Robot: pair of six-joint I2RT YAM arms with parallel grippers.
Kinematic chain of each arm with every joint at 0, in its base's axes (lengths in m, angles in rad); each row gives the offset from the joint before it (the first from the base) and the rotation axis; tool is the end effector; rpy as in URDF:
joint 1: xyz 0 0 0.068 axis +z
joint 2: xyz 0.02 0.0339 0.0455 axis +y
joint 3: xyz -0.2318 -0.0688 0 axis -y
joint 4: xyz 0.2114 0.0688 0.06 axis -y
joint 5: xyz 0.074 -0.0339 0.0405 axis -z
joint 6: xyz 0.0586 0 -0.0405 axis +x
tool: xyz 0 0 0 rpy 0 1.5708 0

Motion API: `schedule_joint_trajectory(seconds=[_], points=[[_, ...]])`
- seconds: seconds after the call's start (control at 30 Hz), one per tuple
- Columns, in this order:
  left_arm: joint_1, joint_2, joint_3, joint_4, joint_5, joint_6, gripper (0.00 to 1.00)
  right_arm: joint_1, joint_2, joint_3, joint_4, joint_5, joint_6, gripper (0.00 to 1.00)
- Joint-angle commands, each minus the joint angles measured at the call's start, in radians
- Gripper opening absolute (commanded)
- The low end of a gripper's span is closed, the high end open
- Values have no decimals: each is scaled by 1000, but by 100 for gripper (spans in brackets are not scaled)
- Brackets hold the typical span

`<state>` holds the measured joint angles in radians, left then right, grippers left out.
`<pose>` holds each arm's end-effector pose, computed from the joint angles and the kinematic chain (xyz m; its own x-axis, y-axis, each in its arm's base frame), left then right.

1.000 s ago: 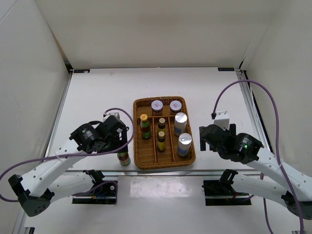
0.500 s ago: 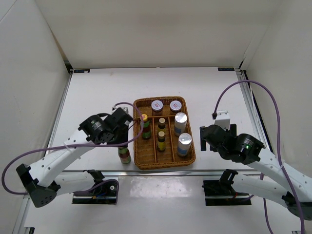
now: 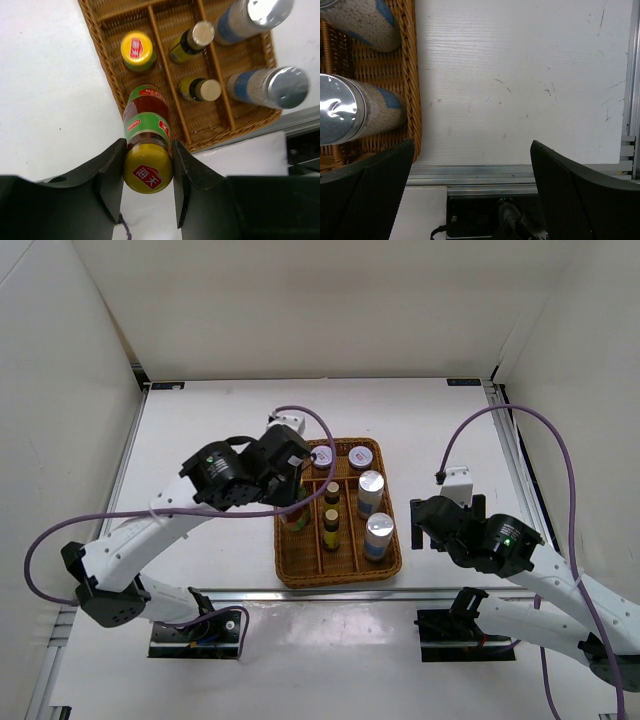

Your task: Organize the condiment bottles

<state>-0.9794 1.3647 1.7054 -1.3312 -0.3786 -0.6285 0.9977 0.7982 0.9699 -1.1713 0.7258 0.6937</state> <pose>0.1419 -0.1724 0.3602 -0.7642 0.1581 -0.6252 0.2585 0.9633 -0.0723 0.0977 0.0797 0.2756 -0.6282 -0.0914 -0.7727 -0.0419 0.9956 -0.0836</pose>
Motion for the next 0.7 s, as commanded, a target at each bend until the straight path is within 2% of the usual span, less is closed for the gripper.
schedule_joint_trajectory(seconds=[0.0,0.4,0.57,0.6,0.67], points=[[-19,-9,-41,59,7,-5,11,-1,-10,1,1,20,27,100],[-38,-18,-262,196,17,-63,11,-1,-33,12,-8,29,6,100],[-47,-18,-354,263,17,-102,27,-1,-13,76,-8,58,-62,100],[-47,-29,-369,276,17,-112,40,-1,1,90,-8,76,-74,100],[-47,-41,-394,294,7,-112,53,-1,13,145,-33,106,-83,100]])
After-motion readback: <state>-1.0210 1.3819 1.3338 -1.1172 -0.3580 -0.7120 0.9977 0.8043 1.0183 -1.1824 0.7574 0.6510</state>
